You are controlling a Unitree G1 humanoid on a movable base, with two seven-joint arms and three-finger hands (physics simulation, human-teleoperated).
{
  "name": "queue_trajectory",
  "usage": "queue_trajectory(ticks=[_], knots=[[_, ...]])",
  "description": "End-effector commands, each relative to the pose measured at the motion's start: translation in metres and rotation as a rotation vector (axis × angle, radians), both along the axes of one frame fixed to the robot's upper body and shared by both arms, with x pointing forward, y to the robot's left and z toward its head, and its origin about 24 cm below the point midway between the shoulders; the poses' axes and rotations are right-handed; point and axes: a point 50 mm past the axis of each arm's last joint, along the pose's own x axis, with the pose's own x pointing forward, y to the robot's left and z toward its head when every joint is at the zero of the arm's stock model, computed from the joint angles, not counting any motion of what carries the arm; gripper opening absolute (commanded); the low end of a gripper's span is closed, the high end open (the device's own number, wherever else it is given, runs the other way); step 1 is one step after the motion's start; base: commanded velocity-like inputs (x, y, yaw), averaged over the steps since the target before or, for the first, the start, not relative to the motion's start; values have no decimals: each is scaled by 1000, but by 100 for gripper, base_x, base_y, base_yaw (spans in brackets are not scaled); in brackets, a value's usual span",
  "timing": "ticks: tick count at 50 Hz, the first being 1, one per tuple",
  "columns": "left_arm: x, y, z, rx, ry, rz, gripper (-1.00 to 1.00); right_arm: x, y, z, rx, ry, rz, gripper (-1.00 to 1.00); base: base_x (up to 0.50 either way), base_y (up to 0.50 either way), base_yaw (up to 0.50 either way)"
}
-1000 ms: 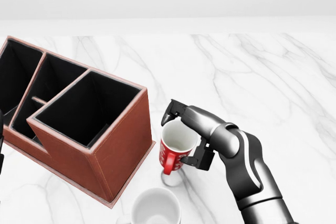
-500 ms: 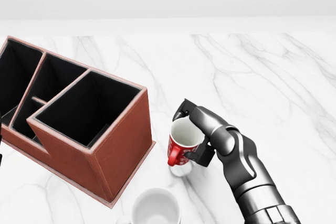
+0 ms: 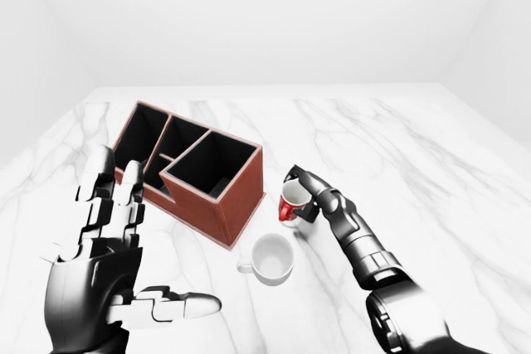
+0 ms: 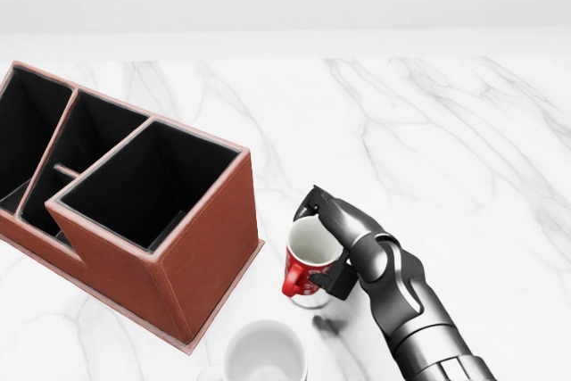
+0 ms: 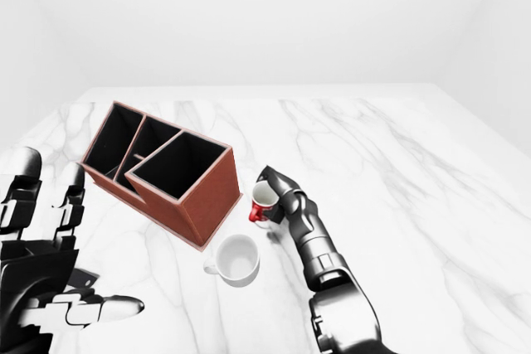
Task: Pick up the red mug and place it to the right of the caddy.
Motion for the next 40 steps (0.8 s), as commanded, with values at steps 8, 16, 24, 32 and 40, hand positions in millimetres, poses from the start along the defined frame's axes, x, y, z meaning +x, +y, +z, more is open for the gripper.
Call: queue_trajectory(ticks=[8, 16, 24, 32, 40], knots=[[-4, 0, 3, 4, -15, 0, 100, 0, 10, -2, -28, -6, 13, -100, 0, 0, 0], [-3, -1, 3, 4, -12, -5, 100, 0, 10, -6, -29, 4, 2, -100, 0, 0, 0], [-3, 0, 2, 2, -10, -5, 100, 0, 13, -10, -31, 12, -11, -100, 0, 0, 0], [-2, -1, 1, 4, -5, -9, 100, 0, 16, -16, -38, 30, -36, -100, 0, 0, 0], [-2, -1, 2, 4, -10, -8, 100, 0, 15, -20, -33, 54, -62, -100, 0, 0, 0]])
